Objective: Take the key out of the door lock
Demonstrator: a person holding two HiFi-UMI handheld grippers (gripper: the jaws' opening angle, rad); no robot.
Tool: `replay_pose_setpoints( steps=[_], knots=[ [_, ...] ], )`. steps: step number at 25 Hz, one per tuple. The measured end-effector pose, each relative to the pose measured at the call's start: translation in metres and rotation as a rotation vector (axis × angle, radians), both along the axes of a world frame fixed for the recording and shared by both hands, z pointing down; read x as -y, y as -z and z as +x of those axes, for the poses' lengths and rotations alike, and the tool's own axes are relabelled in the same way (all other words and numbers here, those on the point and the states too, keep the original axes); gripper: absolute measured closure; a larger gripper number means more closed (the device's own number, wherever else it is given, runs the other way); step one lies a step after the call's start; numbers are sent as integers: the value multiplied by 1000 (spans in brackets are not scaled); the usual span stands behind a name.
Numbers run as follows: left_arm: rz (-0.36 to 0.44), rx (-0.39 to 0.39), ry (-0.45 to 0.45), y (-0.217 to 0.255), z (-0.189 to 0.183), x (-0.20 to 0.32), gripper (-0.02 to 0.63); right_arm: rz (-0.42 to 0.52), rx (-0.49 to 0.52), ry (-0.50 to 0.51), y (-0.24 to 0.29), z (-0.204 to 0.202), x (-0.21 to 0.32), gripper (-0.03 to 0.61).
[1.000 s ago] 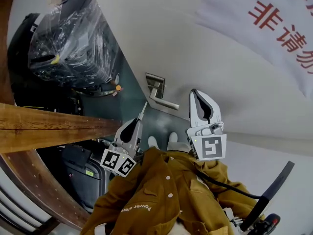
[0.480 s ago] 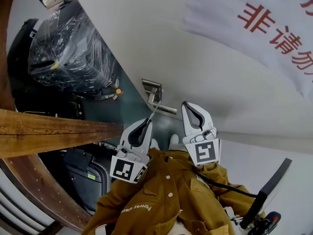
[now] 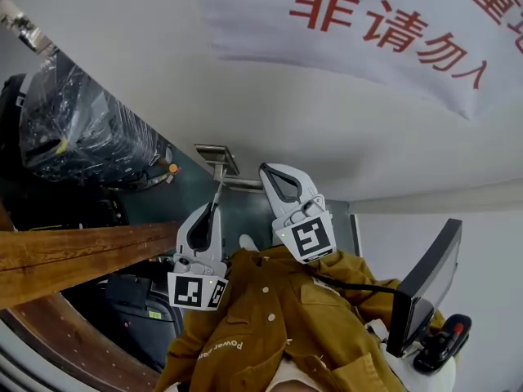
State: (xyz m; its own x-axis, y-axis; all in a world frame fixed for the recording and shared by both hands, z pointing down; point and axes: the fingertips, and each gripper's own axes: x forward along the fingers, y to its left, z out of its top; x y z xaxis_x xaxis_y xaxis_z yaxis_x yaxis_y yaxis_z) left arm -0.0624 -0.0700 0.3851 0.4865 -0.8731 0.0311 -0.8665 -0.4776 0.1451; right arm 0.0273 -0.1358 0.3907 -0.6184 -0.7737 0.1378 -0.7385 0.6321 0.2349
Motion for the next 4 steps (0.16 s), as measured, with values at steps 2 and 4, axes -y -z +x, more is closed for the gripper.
replay_pose_setpoints(
  steps=[2,4],
  knots=[
    [5,1,2,1,-1,2,594,6,1,-3,1,0,2,572],
    [9,0,4,1,-2,3,594,11,1,-4,1,0,3,572]
  ],
)
